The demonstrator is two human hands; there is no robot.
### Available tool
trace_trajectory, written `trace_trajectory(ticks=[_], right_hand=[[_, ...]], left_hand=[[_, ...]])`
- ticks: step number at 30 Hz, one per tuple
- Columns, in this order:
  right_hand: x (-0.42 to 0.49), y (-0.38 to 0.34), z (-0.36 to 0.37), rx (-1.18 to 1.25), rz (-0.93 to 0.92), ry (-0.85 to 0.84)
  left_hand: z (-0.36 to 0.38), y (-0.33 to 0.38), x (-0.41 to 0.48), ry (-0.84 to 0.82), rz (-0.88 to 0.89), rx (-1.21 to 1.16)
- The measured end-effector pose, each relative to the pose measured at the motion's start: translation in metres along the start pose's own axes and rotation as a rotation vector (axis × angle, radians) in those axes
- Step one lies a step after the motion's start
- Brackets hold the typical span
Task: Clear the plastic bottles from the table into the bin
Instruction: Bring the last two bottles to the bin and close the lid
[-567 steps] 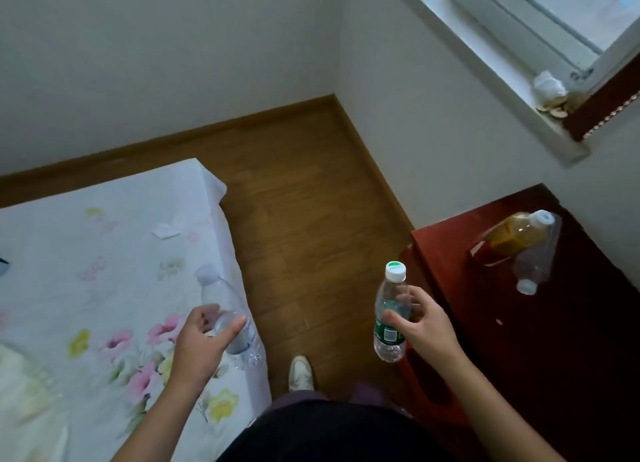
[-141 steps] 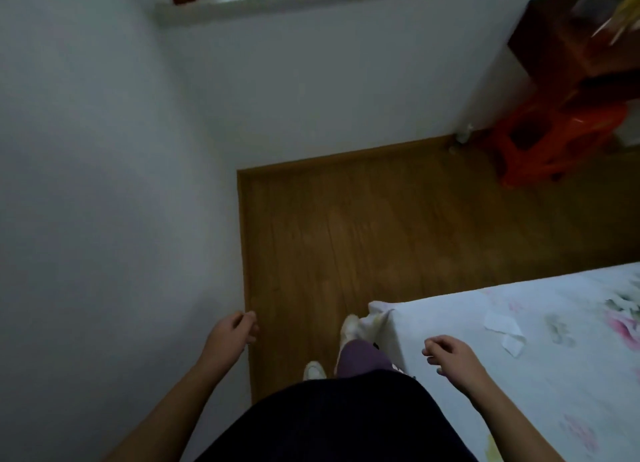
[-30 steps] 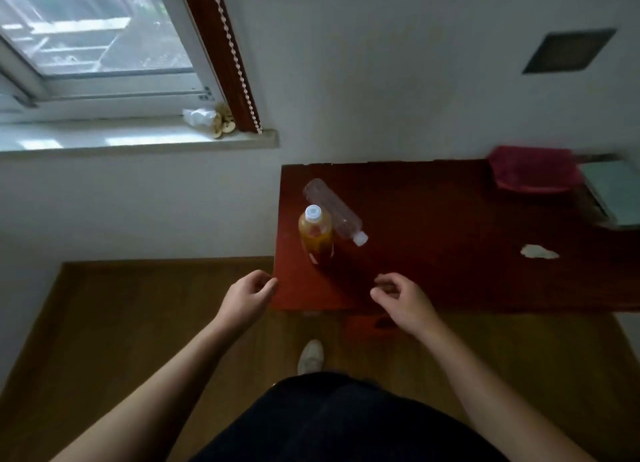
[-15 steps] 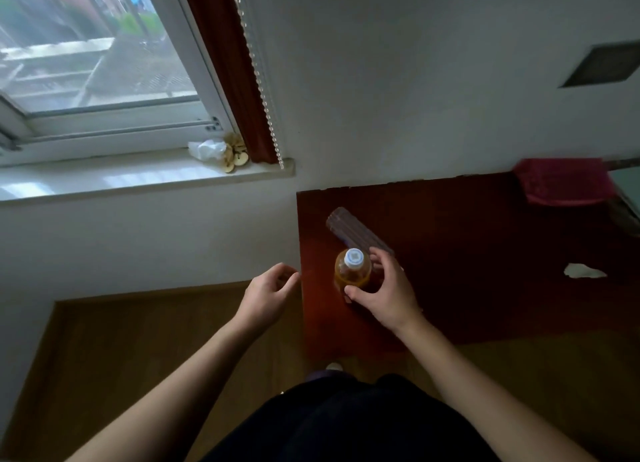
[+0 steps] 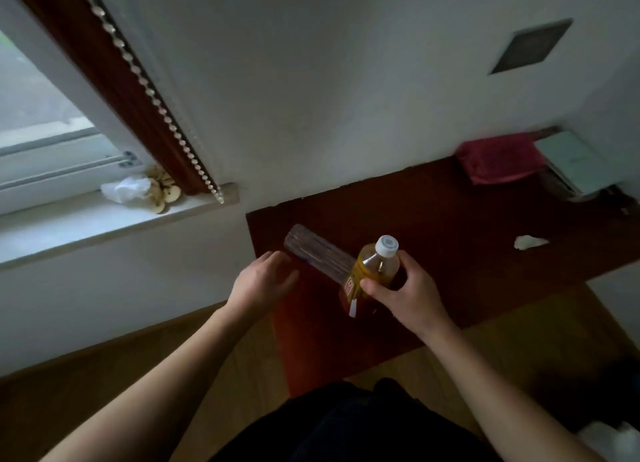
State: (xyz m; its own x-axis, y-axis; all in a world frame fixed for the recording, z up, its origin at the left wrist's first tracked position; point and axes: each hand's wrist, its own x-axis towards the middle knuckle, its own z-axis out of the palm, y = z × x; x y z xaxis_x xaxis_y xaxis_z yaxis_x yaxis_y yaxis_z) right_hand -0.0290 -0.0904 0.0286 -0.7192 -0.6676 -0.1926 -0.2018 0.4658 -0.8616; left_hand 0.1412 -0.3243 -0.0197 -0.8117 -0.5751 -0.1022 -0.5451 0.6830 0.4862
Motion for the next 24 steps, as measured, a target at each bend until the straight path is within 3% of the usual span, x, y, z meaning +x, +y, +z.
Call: trace_trajectory(ticks=[4,11,17,24], right_hand=[[0.001,0.006,-0.030,-0.038,0.061,0.068],[0.002,0.013,-0.050,-0.036,0.104,0.116],[-0.007,0.029,-0.072,0.031,0.134,0.130],[-0.014,0.062,-0.121,0.038,0.096,0.063]], left_hand=[[0.009,0.021,0.051,-0.030,0.309,0.298],[0.024,0.040,0.106,-0.277,0.460,0.521],[0.036,0.074,0.133,-0.302,0.429,0.561],[0.059,0.104,0.131,-0.217,0.186,0.654]])
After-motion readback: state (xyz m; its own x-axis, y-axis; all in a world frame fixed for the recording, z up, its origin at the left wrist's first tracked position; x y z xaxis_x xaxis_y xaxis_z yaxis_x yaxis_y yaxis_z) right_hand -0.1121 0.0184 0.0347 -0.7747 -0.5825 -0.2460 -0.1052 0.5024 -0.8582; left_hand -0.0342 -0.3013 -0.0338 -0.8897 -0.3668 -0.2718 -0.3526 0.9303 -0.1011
